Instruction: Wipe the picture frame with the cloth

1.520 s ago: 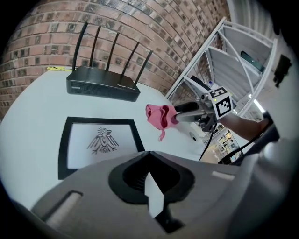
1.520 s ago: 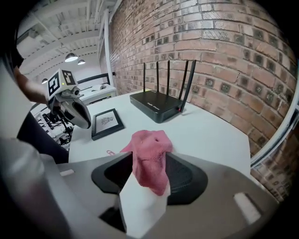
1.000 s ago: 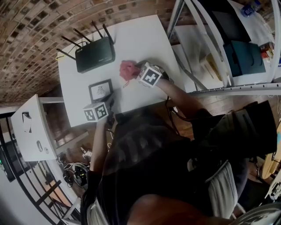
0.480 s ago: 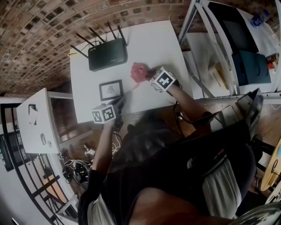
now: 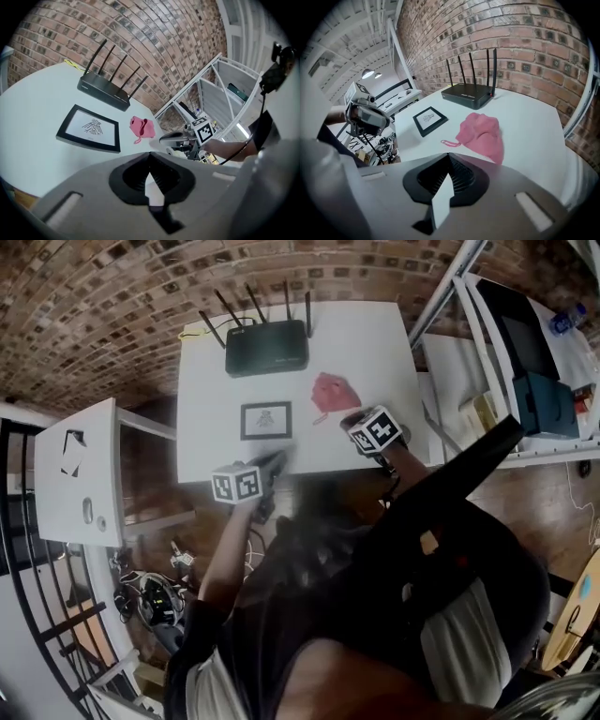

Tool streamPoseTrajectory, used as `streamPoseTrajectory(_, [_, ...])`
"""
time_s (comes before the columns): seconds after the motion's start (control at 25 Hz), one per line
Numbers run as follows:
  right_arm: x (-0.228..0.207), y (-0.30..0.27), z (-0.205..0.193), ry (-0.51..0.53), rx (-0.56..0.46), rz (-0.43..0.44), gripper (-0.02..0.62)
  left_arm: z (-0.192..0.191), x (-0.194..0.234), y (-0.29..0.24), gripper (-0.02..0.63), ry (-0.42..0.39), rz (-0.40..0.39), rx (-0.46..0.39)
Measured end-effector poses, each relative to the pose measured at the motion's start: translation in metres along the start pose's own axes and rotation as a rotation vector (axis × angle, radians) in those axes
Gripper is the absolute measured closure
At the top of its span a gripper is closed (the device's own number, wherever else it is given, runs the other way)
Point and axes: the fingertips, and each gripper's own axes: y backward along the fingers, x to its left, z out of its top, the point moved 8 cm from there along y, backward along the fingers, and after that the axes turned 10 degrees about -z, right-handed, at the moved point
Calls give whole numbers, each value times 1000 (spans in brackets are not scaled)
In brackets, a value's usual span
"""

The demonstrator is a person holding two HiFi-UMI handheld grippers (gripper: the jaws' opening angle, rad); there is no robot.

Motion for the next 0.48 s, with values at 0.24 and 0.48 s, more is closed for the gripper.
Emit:
streamPoseTrajectory(0.24, [33,-2,6,-24,-37,-4,594,0,0,39,604,-83,-37,-127])
streamPoseTrajectory(0.48, [89,-1,29,-18,-125,26,594,5,2,82,604,-242,-23,-234])
